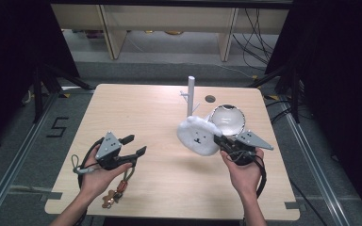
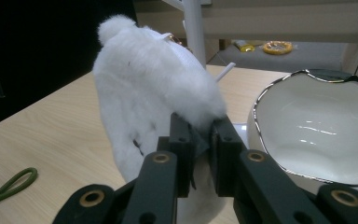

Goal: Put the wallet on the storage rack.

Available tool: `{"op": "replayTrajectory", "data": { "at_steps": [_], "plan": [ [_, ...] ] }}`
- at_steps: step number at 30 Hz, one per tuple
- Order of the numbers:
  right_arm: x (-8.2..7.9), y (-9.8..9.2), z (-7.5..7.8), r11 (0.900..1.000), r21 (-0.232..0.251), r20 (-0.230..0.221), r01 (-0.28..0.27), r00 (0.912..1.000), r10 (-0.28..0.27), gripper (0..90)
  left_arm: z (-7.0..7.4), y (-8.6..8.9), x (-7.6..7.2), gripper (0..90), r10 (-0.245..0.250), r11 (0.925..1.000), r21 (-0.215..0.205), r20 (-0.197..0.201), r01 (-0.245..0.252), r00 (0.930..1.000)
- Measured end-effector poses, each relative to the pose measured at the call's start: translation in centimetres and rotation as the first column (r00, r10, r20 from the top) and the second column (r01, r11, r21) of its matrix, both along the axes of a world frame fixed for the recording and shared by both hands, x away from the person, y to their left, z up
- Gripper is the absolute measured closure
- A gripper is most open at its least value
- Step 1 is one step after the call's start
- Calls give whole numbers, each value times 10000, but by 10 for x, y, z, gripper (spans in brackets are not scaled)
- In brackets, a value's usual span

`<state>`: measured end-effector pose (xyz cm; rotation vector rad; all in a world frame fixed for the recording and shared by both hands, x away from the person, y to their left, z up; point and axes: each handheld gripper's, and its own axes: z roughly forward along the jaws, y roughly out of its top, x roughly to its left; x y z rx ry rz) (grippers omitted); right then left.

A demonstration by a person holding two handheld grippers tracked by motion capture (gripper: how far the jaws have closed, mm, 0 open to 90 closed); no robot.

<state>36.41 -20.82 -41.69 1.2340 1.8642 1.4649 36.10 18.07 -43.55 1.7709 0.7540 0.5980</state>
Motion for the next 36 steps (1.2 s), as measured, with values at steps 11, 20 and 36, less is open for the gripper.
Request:
{"op": "replayTrajectory", "data": {
  "at_steps": [11, 20, 36],
  "plan": [
    [0, -10, 7, 9995, -217, 22, 234, 9997, -233, 821, -6, 13, -5, 367, 206, 9995, -233, -168, -210, 9996],
    [0, -19, 11, 9991, -125, -175, 410, 9990, -413, 824, -14, 26, -10, 364, 441, 9990, -67, -448, -444, 9980],
    [1, -32, 21, 9968, -322, 155, 730, 9972, -726, 825, -21, 39, -15, 354, 697, 9976, -15, -557, -699, 9960]
  ]
}}
